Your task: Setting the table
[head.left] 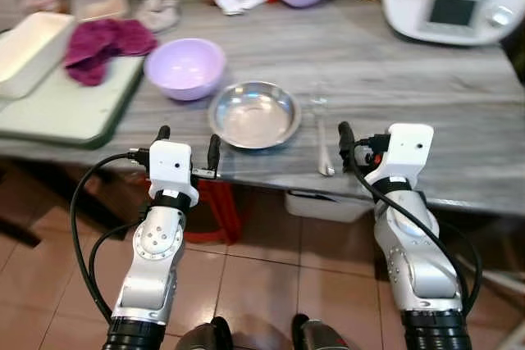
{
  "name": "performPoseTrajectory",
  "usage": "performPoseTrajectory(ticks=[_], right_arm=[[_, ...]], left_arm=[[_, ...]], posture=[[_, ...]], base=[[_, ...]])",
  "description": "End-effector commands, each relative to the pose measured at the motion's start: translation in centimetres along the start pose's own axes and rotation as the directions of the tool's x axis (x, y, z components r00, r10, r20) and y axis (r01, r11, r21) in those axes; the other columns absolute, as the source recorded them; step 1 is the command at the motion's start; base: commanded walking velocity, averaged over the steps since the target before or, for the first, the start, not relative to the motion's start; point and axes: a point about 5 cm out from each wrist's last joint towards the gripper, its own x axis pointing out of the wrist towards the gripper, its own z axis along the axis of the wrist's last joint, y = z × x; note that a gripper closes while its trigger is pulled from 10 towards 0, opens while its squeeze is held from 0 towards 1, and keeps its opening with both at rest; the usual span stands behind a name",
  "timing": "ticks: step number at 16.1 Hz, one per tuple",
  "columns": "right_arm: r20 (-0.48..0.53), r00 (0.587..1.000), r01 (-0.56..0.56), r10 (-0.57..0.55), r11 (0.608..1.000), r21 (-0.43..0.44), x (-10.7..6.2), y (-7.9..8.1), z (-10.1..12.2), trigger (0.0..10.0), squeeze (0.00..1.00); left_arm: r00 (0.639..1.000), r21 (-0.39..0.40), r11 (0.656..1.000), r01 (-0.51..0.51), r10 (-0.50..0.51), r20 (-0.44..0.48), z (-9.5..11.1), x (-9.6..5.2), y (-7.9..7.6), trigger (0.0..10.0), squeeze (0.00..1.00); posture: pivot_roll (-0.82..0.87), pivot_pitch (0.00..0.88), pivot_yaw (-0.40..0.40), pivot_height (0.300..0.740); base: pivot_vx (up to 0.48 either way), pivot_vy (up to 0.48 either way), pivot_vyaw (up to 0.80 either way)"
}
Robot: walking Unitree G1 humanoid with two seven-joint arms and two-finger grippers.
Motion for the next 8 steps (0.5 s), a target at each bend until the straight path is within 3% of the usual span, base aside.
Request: performPoseTrajectory(ticks=[1,3,4,6,8], right_arm=[[0.016,1.0,0.009,-0.009,1.0,0.0,0.09,-0.29,0.38,10.0,0.0],[0.02,1.0,0.003,-0.003,1.0,0.019,0.06,-0.26,0.64,10.0,0.0],[0.021,0.999,0.044,-0.043,0.998,-0.043,0.07,-0.69,0.61,10.0,0.0],[0.001,0.999,0.037,-0.037,0.998,-0.058,0.0,-0.66,0.2,10.0,0.0],[0.01,0.999,0.039,-0.039,0.997,-0.07,-0.04,-0.47,0.23,10.0,0.0]], left_arm=[[1.0,0.0,1.0,-0.005,0.005,-0.02,-0.29,-0.07,0.07,10.0,0.0],[1.0,0.005,1.0,-0.003,0.003,-0.021,-0.28,-0.13,-0.01,10.0,0.0],[1.0,0.008,1.0,-0.004,0.004,-0.025,-0.3,-0.17,-0.02,10.0,0.0],[0.999,0.008,1.0,-0.003,0.003,-0.035,-0.4,-0.2,-0.04,10.0,0.0],[0.999,0.01,1.0,0.002,-0.001,-0.036,-0.4,-0.2,-0.07,10.0,0.0]], posture=[[-0.14,0.179,0.015,0.74],[-0.14,0.182,0.014,0.74],[-0.14,0.182,0.014,0.74],[-0.14,0.182,0.014,0.74],[-0.14,0.182,0.014,0.74]], base=[[0.0,0.0,0.0],[0.0,0.0,0.0],[0.0,0.0,0.0],[0.0,0.0,0.0],[-0.302,0.0,0.0]])
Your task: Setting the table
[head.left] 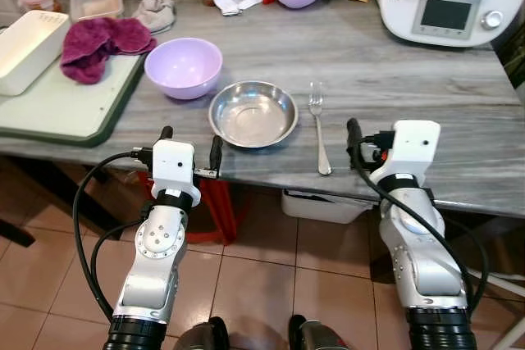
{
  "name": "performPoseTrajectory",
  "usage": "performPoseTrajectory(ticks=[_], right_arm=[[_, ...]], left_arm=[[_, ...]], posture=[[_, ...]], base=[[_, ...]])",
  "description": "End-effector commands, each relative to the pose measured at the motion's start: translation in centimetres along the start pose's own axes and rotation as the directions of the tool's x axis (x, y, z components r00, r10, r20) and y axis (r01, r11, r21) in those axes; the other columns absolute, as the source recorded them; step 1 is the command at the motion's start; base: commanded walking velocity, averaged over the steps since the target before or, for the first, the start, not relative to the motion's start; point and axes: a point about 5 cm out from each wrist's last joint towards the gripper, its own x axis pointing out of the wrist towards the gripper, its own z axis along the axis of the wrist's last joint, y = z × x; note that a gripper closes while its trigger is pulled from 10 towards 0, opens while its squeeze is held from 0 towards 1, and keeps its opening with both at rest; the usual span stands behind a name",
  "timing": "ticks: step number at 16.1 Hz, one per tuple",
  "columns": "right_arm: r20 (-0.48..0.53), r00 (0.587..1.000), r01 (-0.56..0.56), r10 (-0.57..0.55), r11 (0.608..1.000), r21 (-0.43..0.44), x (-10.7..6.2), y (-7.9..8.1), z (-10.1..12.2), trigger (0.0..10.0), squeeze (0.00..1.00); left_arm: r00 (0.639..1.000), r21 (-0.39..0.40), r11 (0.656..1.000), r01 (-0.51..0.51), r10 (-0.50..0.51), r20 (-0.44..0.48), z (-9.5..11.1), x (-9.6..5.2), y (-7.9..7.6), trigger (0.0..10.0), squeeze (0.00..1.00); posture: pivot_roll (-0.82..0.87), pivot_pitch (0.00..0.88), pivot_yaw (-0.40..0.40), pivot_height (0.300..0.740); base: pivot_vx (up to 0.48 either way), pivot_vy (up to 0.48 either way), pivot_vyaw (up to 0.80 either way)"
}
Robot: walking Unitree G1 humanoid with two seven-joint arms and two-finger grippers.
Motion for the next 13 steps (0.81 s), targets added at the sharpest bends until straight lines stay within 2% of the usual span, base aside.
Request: performPoseTrajectory(ticks=[1,3,6,10,13], right_arm=[[0.013,1.0,0.006,-0.005,0.999,-0.039,-0.24,-0.02,0.01,10.0,0.0],[0.048,0.998,0.031,-0.03,0.999,-0.029,-0.28,-0.31,0.39,10.0,0.0],[0.035,0.998,0.059,-0.059,0.998,0.002,-0.08,-0.77,0.22,10.0,0.0],[0.013,1.0,-0.013,0.013,0.998,0.069,-0.28,-0.19,-0.05,10.0,0.0],[-0.014,1.0,0.012,-0.011,1.0,0.029,-0.21,-0.39,-0.44,10.0,0.0]], left_arm=[[1.0,0.01,1.0,-0.005,0.005,-0.018,-0.28,-0.35,0.11,10.0,0.0],[1.0,0.011,1.0,0.003,-0.003,-0.021,-0.29,-0.33,-0.02,10.0,0.0],[1.0,0.012,1.0,0.008,-0.007,-0.024,-0.3,-0.33,-0.11,10.0,0.0],[1.0,0.015,1.0,0.011,-0.01,-0.025,-0.3,-0.34,-0.25,10.0,0.0],[1.0,0.016,1.0,0.01,-0.009,-0.025,-0.29,-0.32,-0.26,10.0,0.0]], posture=[[-0.14,0.185,0.014,0.74],[-0.14,0.185,0.014,0.74],[-0.14,0.183,0.011,0.74],[-0.14,0.183,0.006,0.74],[-0.14,0.183,0.006,0.74]], base=[[-0.33,0.0,0.0],[-0.343,0.0,0.0],[-0.373,0.0,0.0],[-0.38,0.0,0.0],[-0.376,0.0,0.0]])
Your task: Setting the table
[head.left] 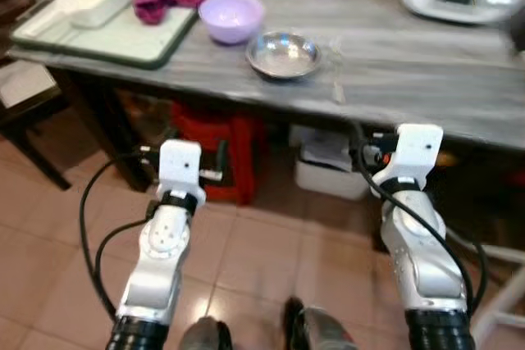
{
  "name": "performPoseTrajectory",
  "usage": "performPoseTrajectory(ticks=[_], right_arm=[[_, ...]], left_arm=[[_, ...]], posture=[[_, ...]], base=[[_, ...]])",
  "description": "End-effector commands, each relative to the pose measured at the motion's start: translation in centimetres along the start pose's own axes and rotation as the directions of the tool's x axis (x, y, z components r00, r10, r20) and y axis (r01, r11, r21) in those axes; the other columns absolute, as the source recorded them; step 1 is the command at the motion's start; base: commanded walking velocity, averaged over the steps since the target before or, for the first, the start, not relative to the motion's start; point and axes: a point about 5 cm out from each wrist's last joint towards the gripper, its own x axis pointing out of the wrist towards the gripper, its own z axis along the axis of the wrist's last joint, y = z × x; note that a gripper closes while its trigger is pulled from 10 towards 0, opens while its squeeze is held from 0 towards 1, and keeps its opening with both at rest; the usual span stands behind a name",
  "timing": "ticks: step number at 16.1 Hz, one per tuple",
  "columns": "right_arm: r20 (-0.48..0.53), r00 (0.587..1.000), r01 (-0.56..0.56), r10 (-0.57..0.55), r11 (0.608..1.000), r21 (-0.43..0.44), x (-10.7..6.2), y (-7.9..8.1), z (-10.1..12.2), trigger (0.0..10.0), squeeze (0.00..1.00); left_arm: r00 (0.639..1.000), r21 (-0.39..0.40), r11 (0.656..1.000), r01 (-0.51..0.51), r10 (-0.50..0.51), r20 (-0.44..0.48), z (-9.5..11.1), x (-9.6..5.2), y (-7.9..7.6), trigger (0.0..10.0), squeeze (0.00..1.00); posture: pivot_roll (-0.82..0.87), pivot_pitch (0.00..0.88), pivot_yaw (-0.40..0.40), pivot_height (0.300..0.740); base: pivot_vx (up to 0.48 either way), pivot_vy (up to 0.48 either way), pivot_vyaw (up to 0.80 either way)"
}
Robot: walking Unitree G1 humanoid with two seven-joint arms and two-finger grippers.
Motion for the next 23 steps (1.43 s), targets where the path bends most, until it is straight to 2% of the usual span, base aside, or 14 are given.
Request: performPoseTrajectory(ticks=[1,2,3,5,8,12,15,16,17,18,23], right_arm=[[-0.004,1.0,0.016,-0.016,0.999,-0.035,0.1,0.0,0.0,10.0,0.0],[-0.004,0.999,0.041,-0.041,0.998,-0.052,0.1,-0.1,0.0,10.0,0.0],[-0.001,1.0,-0.021,0.021,0.999,-0.024,0.2,0.3,-0.2,10.0,0.0],[0.004,1.0,0.014,-0.014,0.998,-0.053,0.1,0.2,-0.2,10.0,0.0],[-0.029,1.0,-0.002,0.001,1.0,-0.025,-0.1,0.6,-0.6,10.0,0.0],[-0.023,0.999,-0.041,0.04,0.998,-0.038,-0.2,0.9,-0.6,10.0,0.0],[0.026,1.0,-0.015,0.017,0.998,-0.065,-0.4,0.4,0.0,10.0,0.0],[0.081,0.996,-0.011,0.021,0.992,-0.123,-0.7,0.2,0.8,10.0,0.0],[0.083,0.996,-0.01,0.021,0.992,-0.124,-0.8,0.1,0.8,10.0,0.0],[0.085,0.996,-0.01,0.023,0.988,-0.151,-1.3,-0.4,0.6,10.0,0.0],[0.045,0.999,0.018,-0.011,0.984,-0.177,-3.7,-2.2,-1.1,10.0,0.0]], left_arm=[[1.0,0.005,1.0,-0.009,0.009,-0.01,-0.2,-0.3,0.2,10.0,0.0],[1.0,0.006,1.0,-0.006,0.006,-0.007,-0.2,-0.3,0.2,10.0,0.0],[1.0,0.002,1.0,0.007,-0.007,0.012,0.0,-0.3,0.1,10.0,0.0],[0.999,-0.048,0.998,0.049,-0.047,0.024,0.0,-0.6,0.2,10.0,0.0],[0.996,-0.06,0.995,0.082,-0.081,0.026,0.0,-0.8,-0.2,10.0,0.0],[0.993,-0.085,0.99,0.111,-0.109,0.034,0.1,-0.8,-0.5,10.0,0.0],[0.993,-0.096,0.988,0.117,-0.114,0.038,0.1,-0.8,-0.7,10.0,0.0],[0.993,-0.1,0.988,0.116,-0.113,0.032,-0.1,-1.0,-0.6,10.0,0.0],[0.993,-0.101,0.988,0.117,-0.114,0.031,-0.1,-1.1,-0.5,10.0,0.0],[0.993,-0.098,0.988,0.117,-0.116,0.02,-0.4,-1.5,-0.2,10.0,0.0],[0.995,-0.094,0.991,0.094,-0.095,-0.006,-1.0,-2.5,0.5,10.0,0.0]], posture=[[-0.14,0.183,0.006,0.74],[-0.14,0.183,0.006,0.74],[-0.14,0.183,0.006,0.74],[-0.14,0.18,0.014,0.74],[-0.14,0.183,0.017,0.74],[-0.14,0.189,0.011,0.74],[-0.14,0.19,0.002,0.74],[-0.15,0.192,0.0,0.74],[-0.15,0.192,0.0,0.74],[-0.15,0.195,-0.005,0.74],[-0.14,0.199,-0.016,0.74]], base=[[-0.368,0.0,0.0],[-0.36,0.0,0.0],[0.0,0.0,0.0],[0.0,0.0,0.0],[0.0,0.0,0.0],[0.0,0.0,0.0],[0.0,-0.296,0.0],[0.0,-0.315,0.0],[0.0,-0.307,0.0],[0.0,-0.311,0.0],[0.0,-0.314,0.0]])
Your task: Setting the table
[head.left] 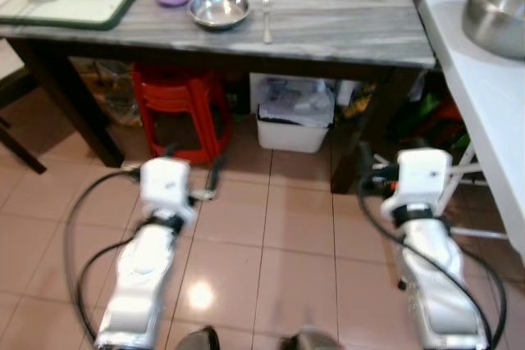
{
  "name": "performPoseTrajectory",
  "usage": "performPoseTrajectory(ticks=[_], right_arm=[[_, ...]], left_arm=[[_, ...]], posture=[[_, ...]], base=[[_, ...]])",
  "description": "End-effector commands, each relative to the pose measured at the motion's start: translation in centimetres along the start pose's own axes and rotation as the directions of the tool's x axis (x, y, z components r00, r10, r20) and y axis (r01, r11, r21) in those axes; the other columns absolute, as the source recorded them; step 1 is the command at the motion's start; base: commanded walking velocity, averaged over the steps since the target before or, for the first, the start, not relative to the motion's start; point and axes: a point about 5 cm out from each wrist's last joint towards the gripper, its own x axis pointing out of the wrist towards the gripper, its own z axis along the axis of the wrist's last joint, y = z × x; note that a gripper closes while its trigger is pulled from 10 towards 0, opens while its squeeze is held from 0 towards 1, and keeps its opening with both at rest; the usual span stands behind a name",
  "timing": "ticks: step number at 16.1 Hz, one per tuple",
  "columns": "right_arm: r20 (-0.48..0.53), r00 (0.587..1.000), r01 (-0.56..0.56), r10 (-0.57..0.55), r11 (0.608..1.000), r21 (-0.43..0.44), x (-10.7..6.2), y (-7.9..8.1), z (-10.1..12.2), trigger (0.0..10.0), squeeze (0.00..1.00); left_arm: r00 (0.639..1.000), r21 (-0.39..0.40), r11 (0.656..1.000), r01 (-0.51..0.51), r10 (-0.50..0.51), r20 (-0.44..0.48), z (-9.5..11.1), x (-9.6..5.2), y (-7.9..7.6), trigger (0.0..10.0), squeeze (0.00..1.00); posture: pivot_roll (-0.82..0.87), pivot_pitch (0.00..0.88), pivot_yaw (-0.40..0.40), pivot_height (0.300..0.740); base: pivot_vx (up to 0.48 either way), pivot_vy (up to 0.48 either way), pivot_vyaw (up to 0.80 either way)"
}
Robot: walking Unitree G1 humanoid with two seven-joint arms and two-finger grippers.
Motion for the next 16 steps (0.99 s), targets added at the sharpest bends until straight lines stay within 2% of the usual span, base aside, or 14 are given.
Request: performPoseTrajectory(ticks=[1,4,8,13,16], right_arm=[[0.002,0.999,0.04,-0.04,0.999,-0.013,-0.5,-1.0,-0.1,10.0,0.0],[-0.006,0.998,0.056,-0.056,0.998,-0.007,-1.1,-1.0,-0.4,10.0,0.0],[0.004,0.999,0.042,-0.042,0.999,-0.008,-0.1,-1.0,0.0,10.0,0.0],[0.021,0.999,0.03,-0.03,0.999,-0.012,0.2,-0.9,0.6,10.0,0.0],[0.039,0.999,0.026,-0.026,1.0,-0.003,0.4,-0.8,1.3,10.0,0.0]], left_arm=[[1.0,-0.013,1.0,0.023,-0.023,0.005,0.1,-0.1,-0.8,10.0,0.0],[0.999,-0.017,0.999,0.04,-0.039,0.005,0.2,0.0,-1.0,10.0,0.0],[0.999,-0.02,0.999,0.035,-0.034,0.008,0.3,0.1,-1.1,10.0,0.0],[0.999,-0.027,0.999,0.03,-0.03,0.013,0.4,-0.1,-1.2,10.0,0.0],[0.999,-0.029,0.999,0.036,-0.036,0.021,0.8,0.1,-1.3,10.0,0.0]], posture=[[-0.14,0.199,-0.016,0.74],[-0.15,0.201,-0.009,0.74],[-0.15,0.198,-0.02,0.74],[-0.15,0.201,-0.029,0.74],[-0.15,0.211,-0.03,0.74]], base=[[0.0,-0.307,0.0],[0.0,-0.309,0.0],[0.0,-0.308,0.0],[0.0,-0.31,-0.52],[0.0,-0.31,0.0]])
